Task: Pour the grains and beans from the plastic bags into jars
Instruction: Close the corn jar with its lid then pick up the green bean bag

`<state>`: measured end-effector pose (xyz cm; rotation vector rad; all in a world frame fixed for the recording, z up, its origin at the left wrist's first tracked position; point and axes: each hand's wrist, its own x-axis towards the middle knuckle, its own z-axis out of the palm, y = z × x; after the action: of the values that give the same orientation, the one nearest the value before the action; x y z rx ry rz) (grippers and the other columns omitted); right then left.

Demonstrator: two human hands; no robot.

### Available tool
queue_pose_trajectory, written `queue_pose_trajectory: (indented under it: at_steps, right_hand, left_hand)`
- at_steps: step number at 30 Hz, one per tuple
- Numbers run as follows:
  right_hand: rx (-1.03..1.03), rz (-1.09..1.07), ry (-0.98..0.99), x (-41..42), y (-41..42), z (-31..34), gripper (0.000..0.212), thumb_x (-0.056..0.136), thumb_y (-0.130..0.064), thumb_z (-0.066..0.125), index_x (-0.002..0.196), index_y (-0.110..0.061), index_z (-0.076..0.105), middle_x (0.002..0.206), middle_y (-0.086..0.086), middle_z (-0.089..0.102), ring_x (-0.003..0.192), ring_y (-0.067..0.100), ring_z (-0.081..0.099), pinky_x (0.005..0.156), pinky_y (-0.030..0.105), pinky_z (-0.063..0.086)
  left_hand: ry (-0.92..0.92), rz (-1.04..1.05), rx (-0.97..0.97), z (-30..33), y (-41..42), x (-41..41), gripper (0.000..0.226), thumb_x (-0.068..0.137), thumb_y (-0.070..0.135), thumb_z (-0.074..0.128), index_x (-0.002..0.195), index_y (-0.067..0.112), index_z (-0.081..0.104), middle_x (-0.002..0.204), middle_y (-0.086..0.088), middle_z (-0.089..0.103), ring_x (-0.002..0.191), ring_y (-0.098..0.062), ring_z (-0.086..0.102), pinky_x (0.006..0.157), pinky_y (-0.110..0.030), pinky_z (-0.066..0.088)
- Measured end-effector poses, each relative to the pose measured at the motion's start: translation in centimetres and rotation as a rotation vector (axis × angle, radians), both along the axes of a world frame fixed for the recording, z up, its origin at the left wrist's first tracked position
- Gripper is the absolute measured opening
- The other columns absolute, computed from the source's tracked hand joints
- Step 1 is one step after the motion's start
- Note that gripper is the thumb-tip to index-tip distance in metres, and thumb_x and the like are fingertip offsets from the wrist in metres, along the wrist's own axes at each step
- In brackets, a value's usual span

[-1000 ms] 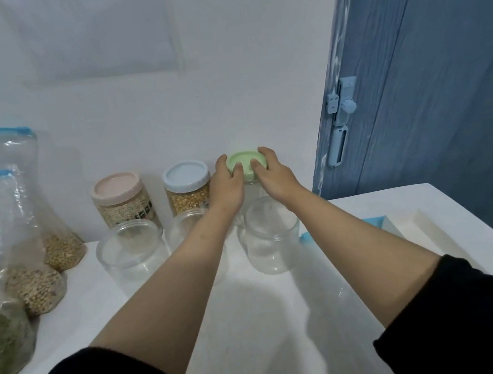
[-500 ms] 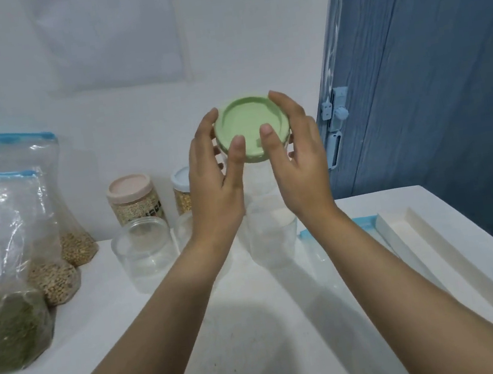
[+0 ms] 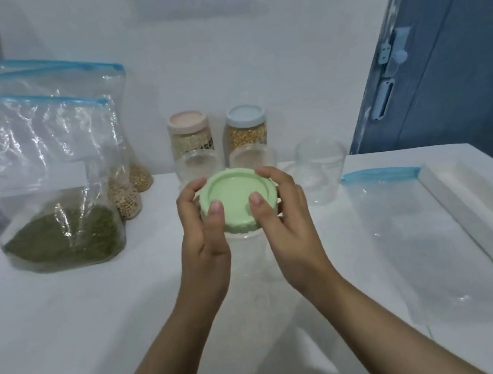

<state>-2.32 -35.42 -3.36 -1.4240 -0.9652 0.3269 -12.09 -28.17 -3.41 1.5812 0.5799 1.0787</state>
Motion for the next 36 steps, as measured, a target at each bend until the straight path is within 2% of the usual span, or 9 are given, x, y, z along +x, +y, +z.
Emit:
queue_pose_trajectory:
  at_steps: [4, 8, 11, 16, 23, 27, 30, 33, 36]
  right_hand:
    - [-0.062, 0.017, 0.059, -1.4, 0.6, -2.6, 0.049, 0.085, -0.072, 0.046, 0.129, -0.050, 0.046, 0.122, -0.024, 0.048, 0.122, 0.002, 0.048, 0.106, 0.037, 0.045]
    - [-0.079, 0.003, 0.007, -1.8, 0.8, -3.4, 0.057, 0.083, -0.079, 0.043, 0.131, -0.049, 0.042, 0.123, -0.030, 0.044, 0.125, 0.003, 0.045, 0.108, 0.037, 0.043]
    - [-0.094, 0.112, 0.044, -1.2, 0.7, -3.3, 0.069, 0.077, -0.087, 0.043, 0.134, -0.048, 0.039, 0.132, -0.020, 0.046, 0.126, 0.004, 0.047, 0.107, 0.030, 0.043]
    - [-0.132, 0.228, 0.056, -0.3, 0.7, -2.9, 0.074, 0.075, -0.076, 0.062, 0.136, -0.045, 0.033, 0.133, -0.013, 0.051, 0.121, -0.004, 0.053, 0.096, 0.013, 0.045]
    - [-0.111, 0.192, 0.022, -0.5, 1.1, -3.2, 0.057, 0.074, -0.067, 0.063, 0.125, -0.050, 0.042, 0.130, -0.016, 0.049, 0.113, -0.003, 0.052, 0.090, 0.014, 0.046]
    - [-0.070, 0.190, 0.018, -0.8, 1.5, -3.2, 0.052, 0.075, -0.066, 0.062, 0.122, -0.057, 0.043, 0.119, -0.031, 0.045, 0.112, -0.005, 0.050, 0.088, 0.011, 0.044]
    - [-0.071, 0.191, -0.009, -0.5, 1.7, -3.3, 0.063, 0.073, -0.073, 0.064, 0.129, -0.050, 0.046, 0.113, -0.025, 0.046, 0.110, -0.004, 0.051, 0.086, 0.013, 0.046]
    - [-0.078, 0.190, -0.046, 0.2, 1.9, -3.5, 0.079, 0.068, -0.087, 0.057, 0.134, -0.045, 0.049, 0.105, -0.019, 0.046, 0.109, 0.003, 0.053, 0.089, 0.025, 0.051]
    - [-0.070, 0.182, -0.050, 0.6, 2.0, -3.5, 0.074, 0.072, -0.085, 0.055, 0.135, -0.046, 0.046, 0.112, -0.017, 0.051, 0.107, 0.003, 0.055, 0.086, 0.020, 0.050]
  left_hand:
    - [0.065, -0.040, -0.067, -2.1, 1.0, -1.8, 0.027, 0.103, 0.042, 0.039, 0.130, 0.037, 0.040, 0.124, -0.004, 0.054, 0.094, 0.009, 0.058, 0.075, -0.005, 0.043]
    - [0.138, -0.141, -0.020, -2.9, 2.5, -3.3, 0.051, 0.087, 0.076, 0.036, 0.130, 0.048, 0.035, 0.134, 0.006, 0.050, 0.115, 0.006, 0.054, 0.089, -0.006, 0.041]
    - [0.174, -0.288, 0.026, -3.4, 4.2, -4.6, 0.082, 0.069, 0.085, 0.058, 0.137, 0.049, 0.030, 0.140, 0.015, 0.048, 0.130, -0.002, 0.049, 0.102, -0.020, 0.042]
    - [0.222, -0.335, 0.034, -3.6, 5.7, -5.5, 0.081, 0.064, 0.071, 0.077, 0.133, 0.065, 0.035, 0.147, 0.013, 0.047, 0.137, -0.011, 0.044, 0.112, -0.045, 0.041]
    - [0.108, -0.379, -0.161, -4.4, 4.1, -5.7, 0.091, 0.074, 0.060, 0.075, 0.147, 0.027, 0.031, 0.143, 0.013, 0.053, 0.136, -0.008, 0.046, 0.098, -0.018, 0.046]
    - [0.124, -0.389, -0.149, -4.3, 4.2, -5.9, 0.088, 0.081, 0.060, 0.069, 0.150, 0.024, 0.029, 0.147, 0.011, 0.048, 0.139, -0.007, 0.042, 0.103, -0.020, 0.044]
    - [0.152, -0.399, -0.133, -4.3, 4.8, -6.1, 0.094, 0.078, 0.064, 0.069, 0.151, 0.022, 0.028, 0.149, 0.010, 0.046, 0.141, -0.008, 0.039, 0.109, -0.025, 0.042]
    - [0.143, -0.403, -0.144, -4.3, 5.0, -6.0, 0.096, 0.076, 0.066, 0.071, 0.150, 0.022, 0.028, 0.147, 0.012, 0.048, 0.139, -0.007, 0.042, 0.100, -0.021, 0.045]
    - [0.135, -0.392, -0.165, -4.2, 5.2, -5.9, 0.099, 0.073, 0.067, 0.072, 0.150, 0.022, 0.029, 0.146, 0.012, 0.048, 0.137, -0.007, 0.043, 0.098, -0.020, 0.046]
